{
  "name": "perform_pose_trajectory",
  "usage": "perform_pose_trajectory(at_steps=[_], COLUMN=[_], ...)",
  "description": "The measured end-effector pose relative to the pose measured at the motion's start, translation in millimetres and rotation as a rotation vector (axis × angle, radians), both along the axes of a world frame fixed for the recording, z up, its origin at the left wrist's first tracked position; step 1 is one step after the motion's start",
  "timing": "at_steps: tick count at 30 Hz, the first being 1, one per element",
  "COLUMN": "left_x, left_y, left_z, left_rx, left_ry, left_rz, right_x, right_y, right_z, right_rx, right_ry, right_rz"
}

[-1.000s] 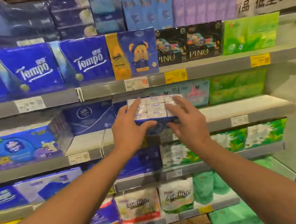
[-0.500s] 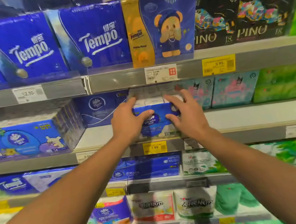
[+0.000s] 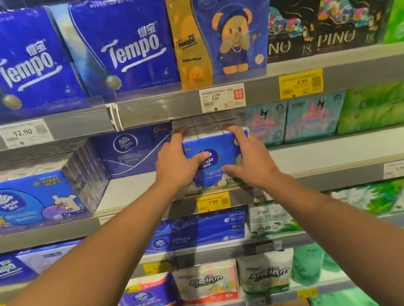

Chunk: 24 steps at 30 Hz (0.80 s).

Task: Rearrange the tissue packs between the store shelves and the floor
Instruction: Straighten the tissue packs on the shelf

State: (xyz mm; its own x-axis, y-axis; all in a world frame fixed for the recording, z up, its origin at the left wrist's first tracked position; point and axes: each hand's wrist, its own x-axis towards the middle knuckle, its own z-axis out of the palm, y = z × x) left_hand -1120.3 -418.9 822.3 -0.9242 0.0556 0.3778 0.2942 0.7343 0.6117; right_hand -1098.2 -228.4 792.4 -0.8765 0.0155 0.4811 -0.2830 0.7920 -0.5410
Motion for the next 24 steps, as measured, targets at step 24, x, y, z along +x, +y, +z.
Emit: perform_pose_trajectory(at_steps=[24], left_x=[-1.3], left_y=[-10.9], left_z=[13.7], left_rx=[0.417], left_ry=[-0.261], left_rz=[-0.177], right_x=[-4.5], right_y=[7.2], right_z=[20.1], right_rx=[-0.547], right_ry=[-0.165], right_rz=[0.122])
